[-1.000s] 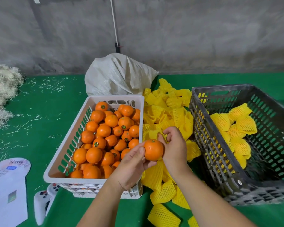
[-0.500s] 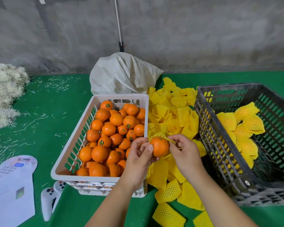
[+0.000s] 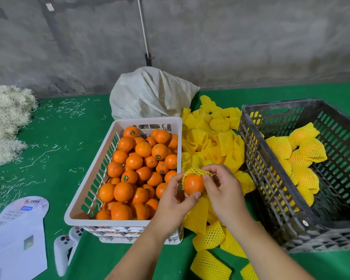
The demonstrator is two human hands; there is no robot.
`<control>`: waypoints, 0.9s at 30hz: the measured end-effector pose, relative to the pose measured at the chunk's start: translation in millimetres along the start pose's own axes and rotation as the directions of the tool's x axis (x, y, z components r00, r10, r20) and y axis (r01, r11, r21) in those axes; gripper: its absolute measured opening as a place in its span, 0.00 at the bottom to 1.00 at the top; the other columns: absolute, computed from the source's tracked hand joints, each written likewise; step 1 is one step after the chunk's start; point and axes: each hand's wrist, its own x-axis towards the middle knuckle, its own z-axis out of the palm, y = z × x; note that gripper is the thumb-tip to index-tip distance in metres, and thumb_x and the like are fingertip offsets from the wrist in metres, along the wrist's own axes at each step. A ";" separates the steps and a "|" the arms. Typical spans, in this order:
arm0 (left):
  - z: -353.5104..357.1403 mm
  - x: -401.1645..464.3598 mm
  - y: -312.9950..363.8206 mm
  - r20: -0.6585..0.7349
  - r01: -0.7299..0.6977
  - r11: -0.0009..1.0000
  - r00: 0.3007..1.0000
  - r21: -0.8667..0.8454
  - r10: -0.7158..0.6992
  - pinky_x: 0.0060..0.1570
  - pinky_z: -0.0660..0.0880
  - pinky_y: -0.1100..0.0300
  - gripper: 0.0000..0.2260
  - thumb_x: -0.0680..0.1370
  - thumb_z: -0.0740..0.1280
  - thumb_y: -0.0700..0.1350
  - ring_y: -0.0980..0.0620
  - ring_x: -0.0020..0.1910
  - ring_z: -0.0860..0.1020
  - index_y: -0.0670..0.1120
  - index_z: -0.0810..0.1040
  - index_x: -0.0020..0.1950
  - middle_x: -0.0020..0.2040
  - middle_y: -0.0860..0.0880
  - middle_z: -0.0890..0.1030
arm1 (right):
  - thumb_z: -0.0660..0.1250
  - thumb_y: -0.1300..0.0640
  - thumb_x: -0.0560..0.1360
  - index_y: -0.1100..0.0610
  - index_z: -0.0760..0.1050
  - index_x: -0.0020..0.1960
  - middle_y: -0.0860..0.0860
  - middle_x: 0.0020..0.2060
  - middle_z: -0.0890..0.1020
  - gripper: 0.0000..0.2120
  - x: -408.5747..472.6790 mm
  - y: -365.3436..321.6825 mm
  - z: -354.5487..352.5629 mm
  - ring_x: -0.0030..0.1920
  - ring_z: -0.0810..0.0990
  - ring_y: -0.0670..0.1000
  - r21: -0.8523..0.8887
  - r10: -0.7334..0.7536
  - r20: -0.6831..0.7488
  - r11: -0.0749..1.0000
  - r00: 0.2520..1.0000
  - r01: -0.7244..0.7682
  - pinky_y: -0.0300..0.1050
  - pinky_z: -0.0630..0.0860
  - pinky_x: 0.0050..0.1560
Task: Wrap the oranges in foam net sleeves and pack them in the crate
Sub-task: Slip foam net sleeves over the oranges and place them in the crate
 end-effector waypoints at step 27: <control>-6.2 7.9 -2.2 0.050 -0.035 0.984 0.998 -0.177 0.044 0.51 0.80 0.56 0.26 0.80 0.73 0.57 0.49 0.57 0.83 0.52 0.73 0.76 0.64 0.47 0.83 | 0.69 0.66 0.79 0.51 0.83 0.56 0.48 0.51 0.83 0.13 -16.6 -3.1 0.8 0.49 0.83 0.49 0.150 0.105 0.027 0.983 0.994 -0.108 0.52 0.80 0.52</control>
